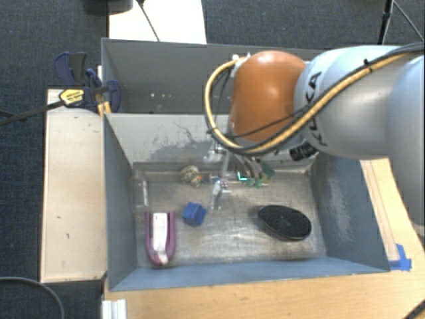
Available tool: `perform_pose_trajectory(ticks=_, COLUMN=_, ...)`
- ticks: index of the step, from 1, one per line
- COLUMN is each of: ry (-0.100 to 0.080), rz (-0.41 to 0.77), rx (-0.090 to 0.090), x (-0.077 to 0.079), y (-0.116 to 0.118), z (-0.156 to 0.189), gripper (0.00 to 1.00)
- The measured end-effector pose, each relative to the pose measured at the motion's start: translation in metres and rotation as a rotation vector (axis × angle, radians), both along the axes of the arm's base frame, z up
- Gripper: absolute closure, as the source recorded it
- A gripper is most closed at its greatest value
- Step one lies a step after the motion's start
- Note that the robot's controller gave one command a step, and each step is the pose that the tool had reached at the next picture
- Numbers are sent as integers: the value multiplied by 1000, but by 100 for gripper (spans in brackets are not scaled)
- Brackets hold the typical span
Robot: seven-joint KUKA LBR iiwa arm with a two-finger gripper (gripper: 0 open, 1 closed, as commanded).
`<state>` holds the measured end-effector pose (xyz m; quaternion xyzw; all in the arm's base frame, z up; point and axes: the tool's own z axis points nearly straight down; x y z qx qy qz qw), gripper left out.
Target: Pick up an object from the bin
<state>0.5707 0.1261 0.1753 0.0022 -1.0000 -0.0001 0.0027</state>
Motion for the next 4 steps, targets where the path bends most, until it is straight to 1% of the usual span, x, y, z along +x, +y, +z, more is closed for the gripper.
perform_pose_trajectory(ticks=1, ry=-15, rz=115, rx=3, x=8, y=29, z=-69, gripper=0)
perform_pose_trajectory(ticks=2, ry=-9, rz=-88, rx=2, x=-1, y=8, z=-101, gripper=0)
perform_pose_trajectory(ticks=3, ry=-13, rz=-110, rx=7, x=18, y=93, z=-53, gripper=0)
perform_pose_trajectory(ticks=4, ry=-12, rz=-144, rx=1, x=10, y=20, z=-103, gripper=0)
